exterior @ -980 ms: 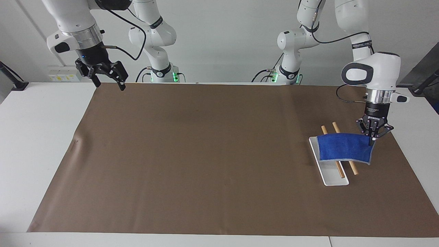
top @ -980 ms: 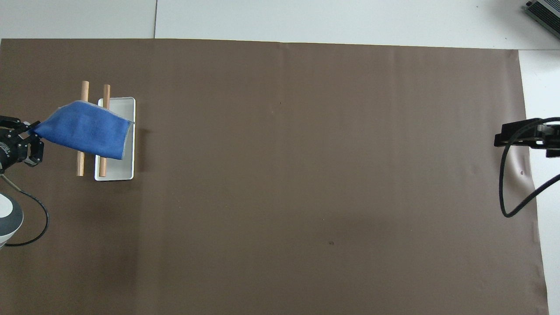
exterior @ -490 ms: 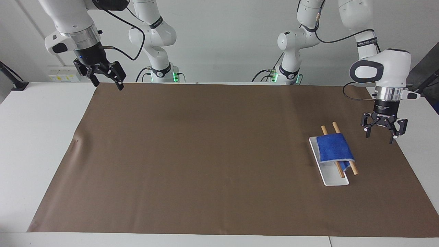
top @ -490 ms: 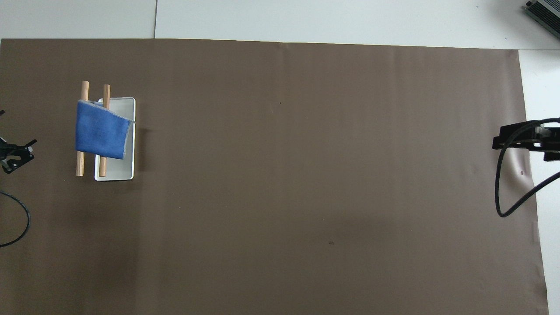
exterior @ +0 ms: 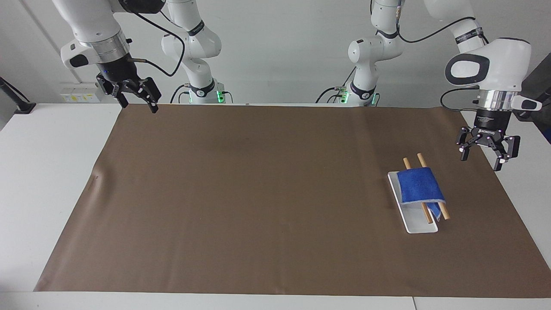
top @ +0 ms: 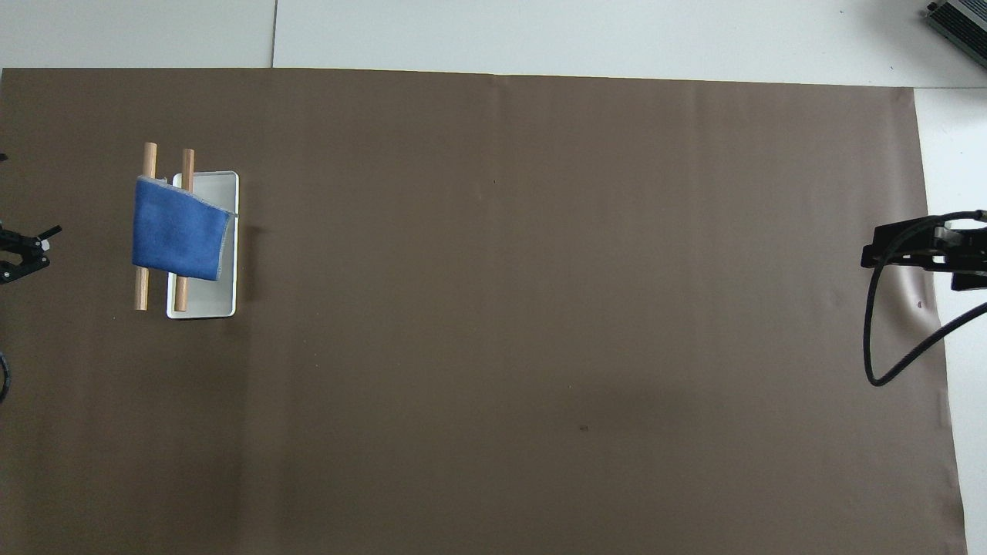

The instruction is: Right arm passes towel to left arm to hang

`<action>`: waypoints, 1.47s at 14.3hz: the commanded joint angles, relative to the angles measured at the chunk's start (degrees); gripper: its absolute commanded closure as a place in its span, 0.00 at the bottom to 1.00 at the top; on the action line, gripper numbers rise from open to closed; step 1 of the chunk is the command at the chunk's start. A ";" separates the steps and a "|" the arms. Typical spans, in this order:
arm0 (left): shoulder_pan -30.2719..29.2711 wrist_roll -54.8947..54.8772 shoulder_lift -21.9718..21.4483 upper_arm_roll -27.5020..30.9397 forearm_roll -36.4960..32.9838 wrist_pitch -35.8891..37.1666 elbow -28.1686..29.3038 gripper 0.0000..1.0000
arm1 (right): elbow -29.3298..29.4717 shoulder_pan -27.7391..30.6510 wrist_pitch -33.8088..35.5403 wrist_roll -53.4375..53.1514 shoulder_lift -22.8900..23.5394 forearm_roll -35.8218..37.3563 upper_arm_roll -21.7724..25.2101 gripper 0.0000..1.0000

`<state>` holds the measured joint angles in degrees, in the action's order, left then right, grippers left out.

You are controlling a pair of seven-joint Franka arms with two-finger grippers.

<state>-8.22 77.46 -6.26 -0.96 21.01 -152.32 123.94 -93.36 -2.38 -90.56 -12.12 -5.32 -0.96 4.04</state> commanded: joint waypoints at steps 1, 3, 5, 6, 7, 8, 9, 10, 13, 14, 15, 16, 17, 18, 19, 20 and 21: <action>6.70 -0.12 0.19 0.43 -7.36 2.29 -2.29 0.00 | -2.00 -0.08 0.65 4.64 -1.71 0.60 -0.35 0.00; 11.45 -0.38 0.28 0.43 -13.42 3.25 -3.08 0.00 | 0.19 0.09 2.66 4.30 0.30 0.69 -0.44 0.00; 14.62 -3.18 0.72 0.35 -19.67 5.88 -5.53 0.00 | 1.87 0.36 3.56 4.30 1.54 0.69 -0.44 0.00; 15.85 -5.46 1.07 0.35 -20.91 7.72 -7.38 0.00 | 1.52 0.27 3.12 4.21 1.37 0.69 -0.44 0.00; 16.56 -10.26 1.42 0.35 -21.62 9.65 -9.13 0.00 | 1.08 0.01 2.50 4.03 1.11 1.04 -0.44 0.00; 16.57 -17.80 2.03 0.35 -22.41 11.50 -10.72 0.00 | 0.21 0.01 2.15 4.21 0.76 1.30 -0.44 0.00; 16.57 -25.44 2.30 0.26 -22.42 13.08 -12.13 0.00 | -0.32 0.01 1.54 4.21 0.49 1.39 -0.44 0.00; 16.57 -32.65 2.47 0.26 -22.42 13.97 -13.10 0.00 | -0.41 0.01 1.53 4.12 0.49 1.57 -0.35 0.00; 15.78 -49.73 2.91 0.26 -22.50 17.56 -17.31 0.00 | -0.41 0.53 1.18 5.43 0.49 3.33 -0.44 0.00; 15.69 -54.82 3.26 0.34 -22.50 21.32 -20.02 0.00 | -0.50 0.53 1.09 5.87 0.49 3.33 -0.44 0.00; 15.60 -60.88 3.88 0.52 -22.42 25.80 -23.27 0.00 | -0.33 0.53 1.09 5.70 0.49 3.33 -0.44 0.00; 15.60 -66.07 5.10 0.70 -22.42 31.06 -26.87 0.00 | -0.24 0.53 1.18 5.27 0.58 2.98 -0.44 0.00; 15.51 -70.04 5.81 0.70 -22.50 35.90 -30.13 0.00 | -0.15 0.53 1.27 4.83 0.66 2.72 -0.44 0.00; 15.17 -72.95 6.34 0.78 -22.59 39.60 -32.59 0.00 | 0.20 0.45 1.53 3.95 0.75 2.71 -0.44 0.00; 14.47 -74.98 6.52 0.79 -22.59 43.21 -34.10 0.00 | 0.20 0.27 1.70 3.68 0.75 2.71 -0.44 0.00; 14.37 -76.57 6.61 0.70 -22.51 46.20 -35.42 0.00 | 0.20 0.10 1.97 3.59 0.75 2.80 -0.53 0.00; 14.37 -78.24 6.61 0.61 -22.50 49.28 -36.82 0.00 | 0.20 0.01 1.97 3.59 0.75 3.06 -0.53 0.00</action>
<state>6.69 3.07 -1.76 -0.03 -0.44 -109.21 92.07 -93.16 -2.61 -88.54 -8.03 -4.55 1.37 4.01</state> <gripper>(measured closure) 0.000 0.000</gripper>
